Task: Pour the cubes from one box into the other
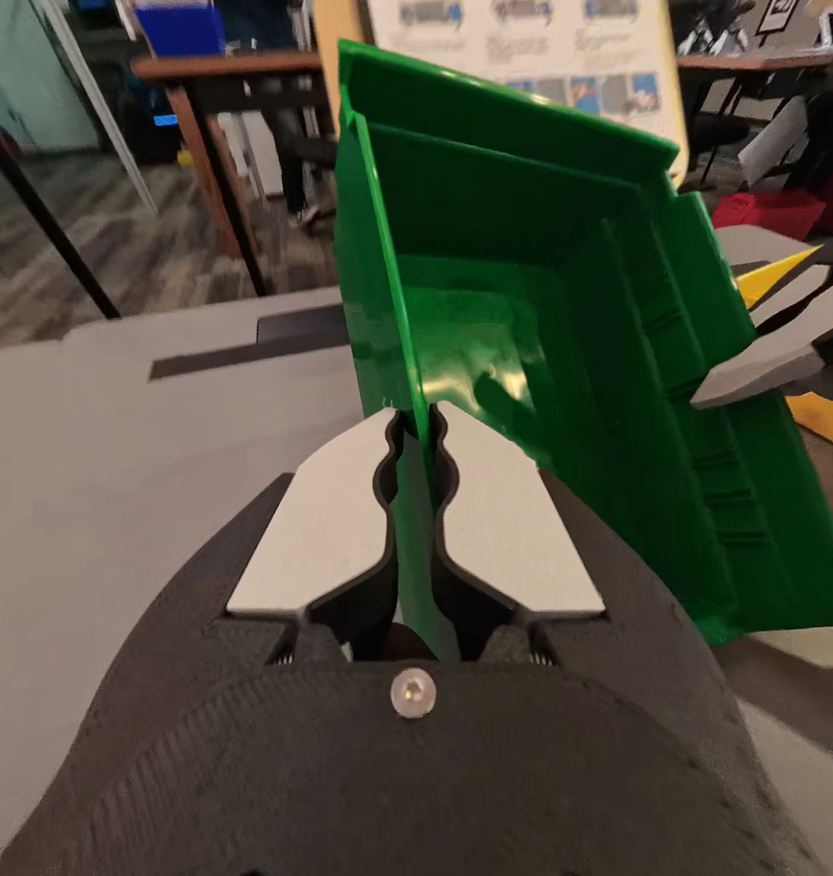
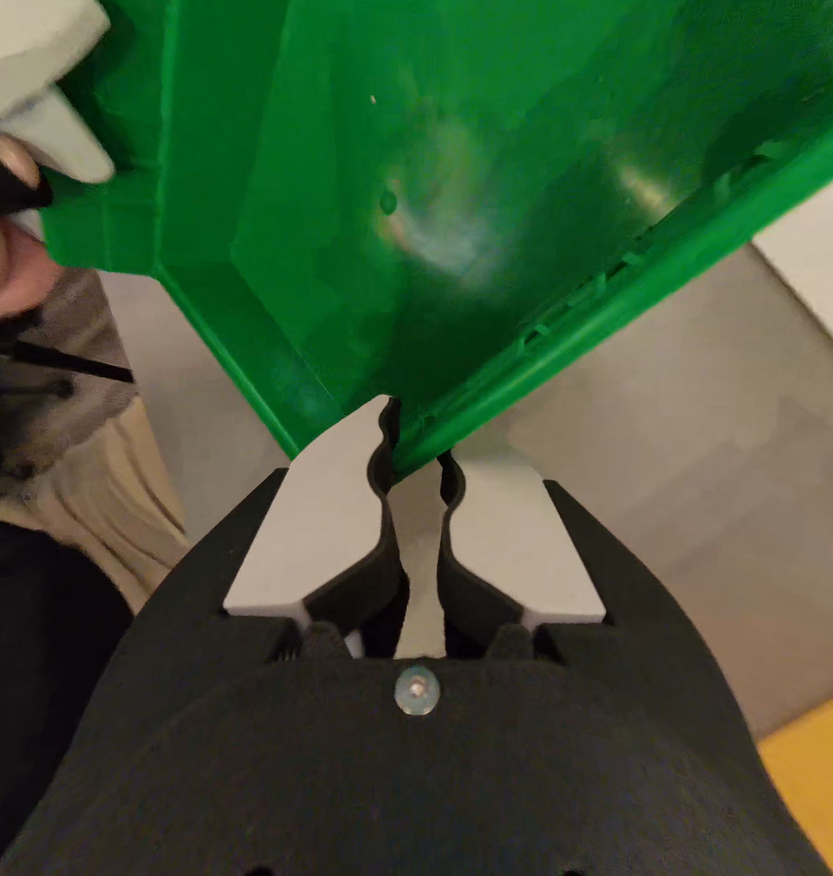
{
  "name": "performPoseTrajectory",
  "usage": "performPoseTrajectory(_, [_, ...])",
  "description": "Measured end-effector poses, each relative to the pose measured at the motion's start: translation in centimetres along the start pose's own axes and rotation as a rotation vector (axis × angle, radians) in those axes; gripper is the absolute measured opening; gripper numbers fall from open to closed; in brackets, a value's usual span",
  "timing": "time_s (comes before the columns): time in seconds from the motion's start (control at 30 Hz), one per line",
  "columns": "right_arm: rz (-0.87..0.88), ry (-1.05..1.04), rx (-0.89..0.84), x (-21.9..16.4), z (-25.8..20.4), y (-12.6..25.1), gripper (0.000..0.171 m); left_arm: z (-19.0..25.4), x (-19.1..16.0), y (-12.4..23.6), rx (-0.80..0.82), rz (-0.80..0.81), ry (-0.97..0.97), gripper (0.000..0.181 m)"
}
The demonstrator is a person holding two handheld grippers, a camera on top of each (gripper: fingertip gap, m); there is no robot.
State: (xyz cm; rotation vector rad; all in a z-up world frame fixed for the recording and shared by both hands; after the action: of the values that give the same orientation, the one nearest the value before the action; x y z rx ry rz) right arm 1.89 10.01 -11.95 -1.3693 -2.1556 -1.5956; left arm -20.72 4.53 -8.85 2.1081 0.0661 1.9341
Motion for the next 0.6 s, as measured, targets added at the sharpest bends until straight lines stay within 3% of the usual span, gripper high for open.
performPoseTrajectory(0.1, [-0.034,-0.023,0.005,0.9,0.8,-1.2,0.010,-1.6,-1.3,-1.0,-0.039,-0.098,0.108,0.011])
performPoseTrajectory(0.37, [0.017,-0.107,0.021,2.5,2.6,-3.9,0.024,-4.2,-5.0,-3.8,-0.007,-0.259,0.182,0.009])
performPoseTrajectory(0.47, [0.027,-0.129,0.037,1.8,3.2,-5.0,0.024,-4.2,-6.9,-4.4,-0.029,-0.313,0.186,0.019])
performPoseTrajectory(0.6, [0.100,-0.169,0.033,1.0,3.5,-4.9,0.042,-4.4,-7.2,-4.3,-0.095,-0.324,0.244,0.028])
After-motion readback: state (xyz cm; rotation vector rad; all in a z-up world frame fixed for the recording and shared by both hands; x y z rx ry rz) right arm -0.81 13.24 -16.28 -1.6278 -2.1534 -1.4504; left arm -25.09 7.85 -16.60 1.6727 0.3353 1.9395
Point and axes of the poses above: each gripper's, where its closed fingertips meet, y back along the fingers, x out of its top, z = x × y across the jaws, the point moved 6 cm from there along y, back along the fingers, and after that the axes turned 8 degrees about x, right-handed, at the moved point
